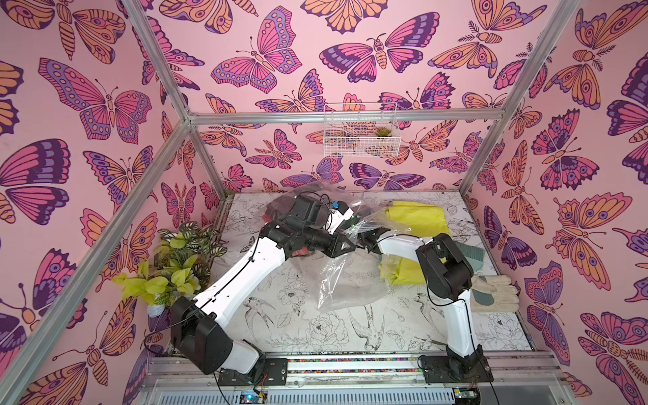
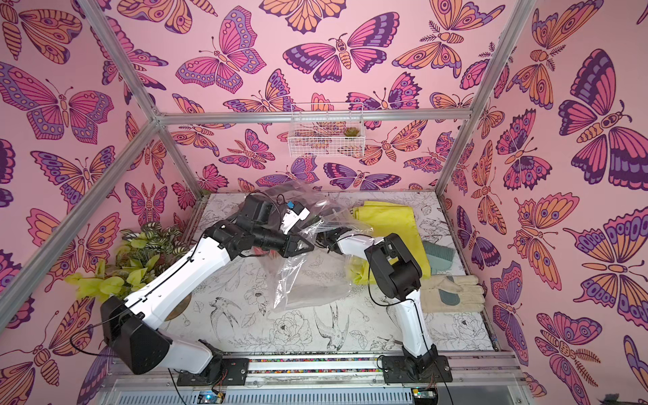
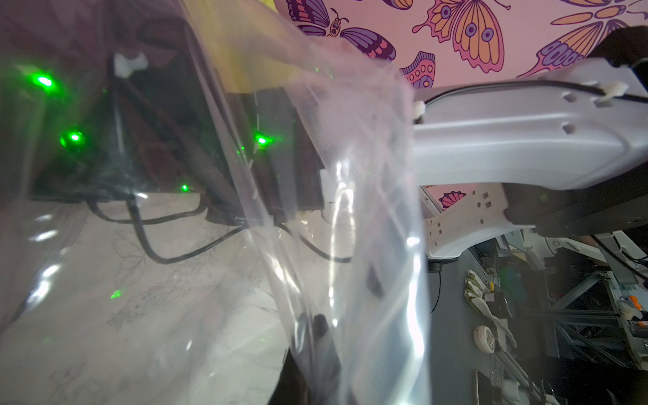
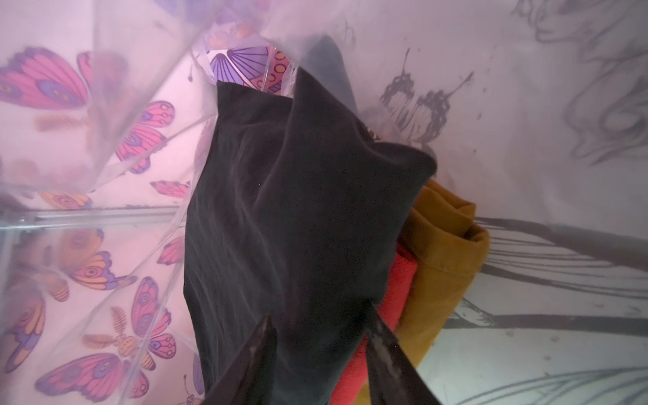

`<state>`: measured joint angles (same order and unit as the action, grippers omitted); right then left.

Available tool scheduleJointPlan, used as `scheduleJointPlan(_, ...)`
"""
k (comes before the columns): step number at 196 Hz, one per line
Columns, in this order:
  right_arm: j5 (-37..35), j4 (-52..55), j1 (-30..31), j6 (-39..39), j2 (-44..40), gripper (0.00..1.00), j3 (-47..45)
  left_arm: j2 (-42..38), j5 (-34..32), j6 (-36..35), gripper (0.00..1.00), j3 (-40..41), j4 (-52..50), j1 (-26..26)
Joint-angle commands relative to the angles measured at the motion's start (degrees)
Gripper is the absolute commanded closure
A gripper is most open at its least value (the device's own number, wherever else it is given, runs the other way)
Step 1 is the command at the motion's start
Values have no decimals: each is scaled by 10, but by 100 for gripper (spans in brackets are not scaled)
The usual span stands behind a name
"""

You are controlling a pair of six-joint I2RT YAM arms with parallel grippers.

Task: Take the trousers out of the vacuum bag
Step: Take out the trousers from the vacuum bag.

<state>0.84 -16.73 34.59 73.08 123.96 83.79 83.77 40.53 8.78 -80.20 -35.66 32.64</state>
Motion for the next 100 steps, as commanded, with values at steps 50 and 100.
scheduleJointPlan(50, 2, 41, -7, 6, 38, 50, 46, 7, 25, -9, 100, 6, -26, 4)
scheduleJointPlan(100, -2, 76, -7, 13, 49, 47, 56, 8, 26, -9, 100, 5, -26, 4)
